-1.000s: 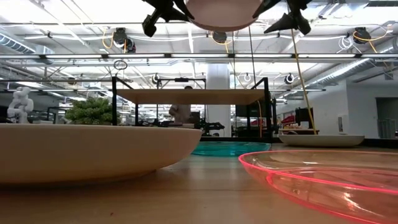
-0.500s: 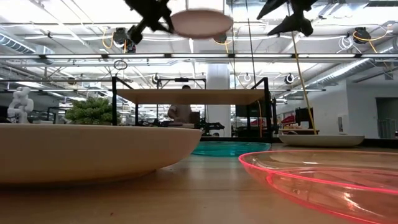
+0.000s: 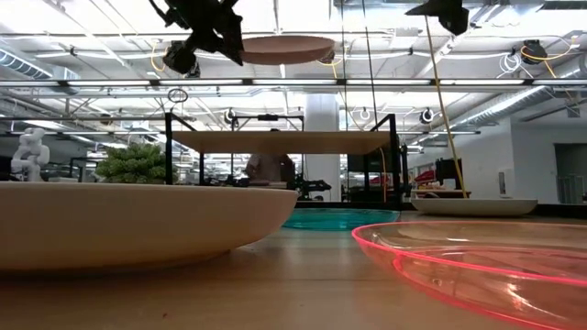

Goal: Place and stack plates onto a shelf
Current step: Put the pink plate on the shelf

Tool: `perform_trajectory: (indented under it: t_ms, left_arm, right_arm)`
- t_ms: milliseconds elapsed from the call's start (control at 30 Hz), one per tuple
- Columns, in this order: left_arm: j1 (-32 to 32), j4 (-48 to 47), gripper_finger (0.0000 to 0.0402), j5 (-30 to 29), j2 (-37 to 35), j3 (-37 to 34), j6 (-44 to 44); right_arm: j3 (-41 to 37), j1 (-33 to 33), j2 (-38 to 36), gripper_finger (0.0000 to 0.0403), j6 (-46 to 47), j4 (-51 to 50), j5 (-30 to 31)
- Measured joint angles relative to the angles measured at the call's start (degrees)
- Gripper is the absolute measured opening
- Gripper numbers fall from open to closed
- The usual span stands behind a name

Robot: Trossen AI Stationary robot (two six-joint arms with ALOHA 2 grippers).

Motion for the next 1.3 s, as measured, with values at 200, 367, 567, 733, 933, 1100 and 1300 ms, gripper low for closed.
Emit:
perform_trajectory:
  t_ms: [200, 367, 567, 733, 933, 1100, 1300]
  left_arm:
    - [-2.6, -5.9, 0.0013, -1.0, 2.5, 0.1, -12.4]
    - [-1.8, -8.0, 0.0013, -0.1, 5.9, 0.1, -18.8]
    - [-0.1, -5.6, 0.0013, 2.9, 10.8, -0.1, -23.8]
    - [1.6, -5.3, 0.0013, 4.5, 11.8, -0.1, -23.5]
    - [4.9, -7.3, 0.0013, 4.8, 10.9, 0.0, -23.5]
    - [7.0, -7.0, 0.0013, 6.2, 11.0, 0.0, -23.5]
    - [8.9, -7.7, 0.0013, 7.5, 11.0, 0.0, -23.5]
  right_arm:
    - [0.0, 0.0, -1.4, 0.0265, -5.3, 0.0, 0.0]
    - [0.0, 0.0, -1.3, 0.0265, -8.3, -0.4, 0.1]
    - [0.0, 0.0, -1.1, 0.0265, -8.7, -0.6, 0.0]
    - [0.0, 0.0, -1.1, 0.0265, -8.6, -2.3, 0.1]
    - [0.0, 0.0, -1.3, 0.0265, -8.5, -4.0, 0.1]
    - [0.0, 0.0, -1.3, 0.0265, -8.7, -4.3, 0.1]
    - [0.0, 0.0, -1.3, 0.0265, -8.7, -4.4, 0.1]
